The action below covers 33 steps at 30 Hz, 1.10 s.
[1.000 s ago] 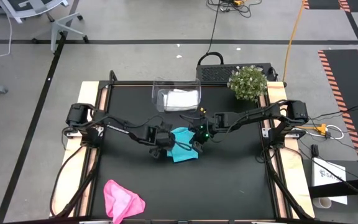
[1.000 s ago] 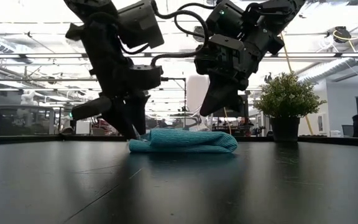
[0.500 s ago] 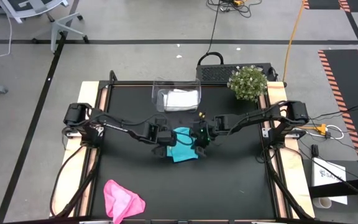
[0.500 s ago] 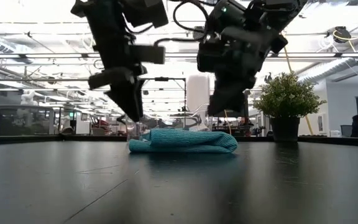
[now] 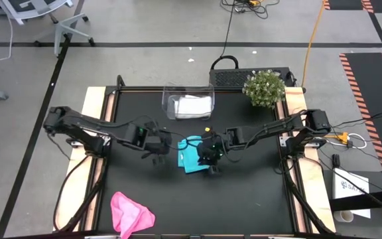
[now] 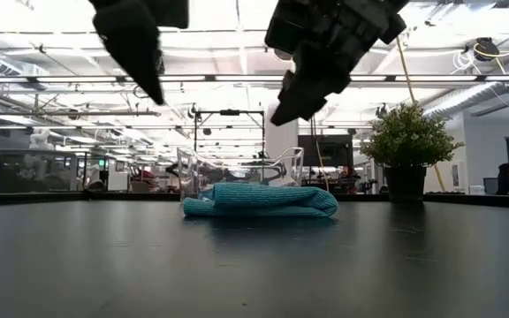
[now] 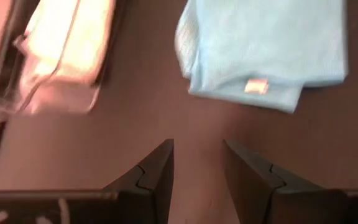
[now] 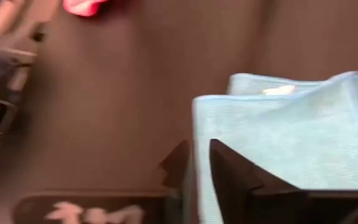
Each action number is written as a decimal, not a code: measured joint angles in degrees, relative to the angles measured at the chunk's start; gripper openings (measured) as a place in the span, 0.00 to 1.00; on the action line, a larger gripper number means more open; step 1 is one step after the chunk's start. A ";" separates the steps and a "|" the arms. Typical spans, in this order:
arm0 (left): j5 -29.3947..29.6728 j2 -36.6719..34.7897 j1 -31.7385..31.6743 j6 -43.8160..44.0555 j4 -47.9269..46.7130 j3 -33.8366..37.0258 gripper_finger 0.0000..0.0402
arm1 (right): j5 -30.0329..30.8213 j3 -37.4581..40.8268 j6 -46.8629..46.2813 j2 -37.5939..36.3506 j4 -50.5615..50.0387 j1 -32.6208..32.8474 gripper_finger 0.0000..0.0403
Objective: Fold microfiber towels
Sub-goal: Fold the blue microfiber towel
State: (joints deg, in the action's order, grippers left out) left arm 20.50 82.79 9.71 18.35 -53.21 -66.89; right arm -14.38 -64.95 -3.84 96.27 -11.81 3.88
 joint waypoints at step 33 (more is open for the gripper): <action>16.19 -14.46 -0.87 10.60 -16.96 0.07 0.34 | 6.70 0.81 6.70 9.54 12.79 2.93 0.36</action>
State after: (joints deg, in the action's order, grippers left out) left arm 36.69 68.33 8.84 28.96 -70.17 -66.83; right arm -7.68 -64.14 2.85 105.81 0.98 6.81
